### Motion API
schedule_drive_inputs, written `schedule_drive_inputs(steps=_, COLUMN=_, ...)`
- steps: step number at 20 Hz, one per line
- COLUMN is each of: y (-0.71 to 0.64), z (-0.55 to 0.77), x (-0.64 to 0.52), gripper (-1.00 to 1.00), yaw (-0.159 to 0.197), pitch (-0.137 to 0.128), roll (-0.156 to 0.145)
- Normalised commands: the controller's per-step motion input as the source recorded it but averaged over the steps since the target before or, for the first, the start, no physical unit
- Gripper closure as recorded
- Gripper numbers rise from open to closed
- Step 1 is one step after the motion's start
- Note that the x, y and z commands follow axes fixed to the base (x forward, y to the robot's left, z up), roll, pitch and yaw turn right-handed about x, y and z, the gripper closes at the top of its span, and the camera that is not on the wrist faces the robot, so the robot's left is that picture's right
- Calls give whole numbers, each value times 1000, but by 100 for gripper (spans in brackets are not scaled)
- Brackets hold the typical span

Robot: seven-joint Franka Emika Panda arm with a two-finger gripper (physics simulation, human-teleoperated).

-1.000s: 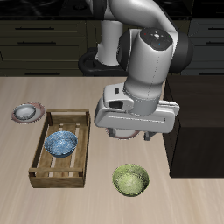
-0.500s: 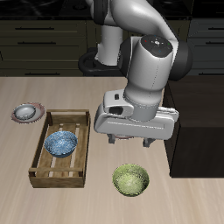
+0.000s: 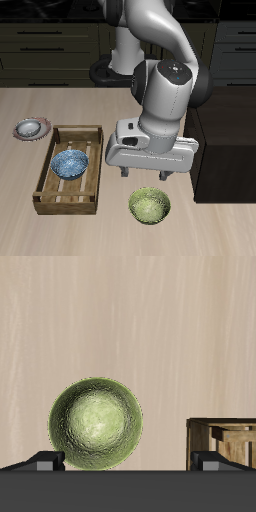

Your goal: Place the white bowl on the off-center plate and place the green bowl on top of the wooden shelf

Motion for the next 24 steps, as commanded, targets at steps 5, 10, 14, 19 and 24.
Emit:
schedule_drive_inputs(steps=5, y=-34, z=-170, x=78, gripper=-100, yaw=13, pitch=17, roll=-8)
schedule_drive_inputs(steps=10, y=-39, z=-163, x=80, gripper=-100, yaw=3, pitch=14, roll=-13)
schedule_drive_inputs(steps=14, y=-44, z=-298, x=44, gripper=-100, yaw=16, pitch=35, roll=-10)
schedule_drive_inputs(steps=19, y=-5, z=-203, x=27, gripper=-100, yaw=9, pitch=25, roll=-4)
schedule_drive_inputs(steps=24, y=-7, z=-184, x=-10, gripper=-100, yaw=9, pitch=22, roll=1)
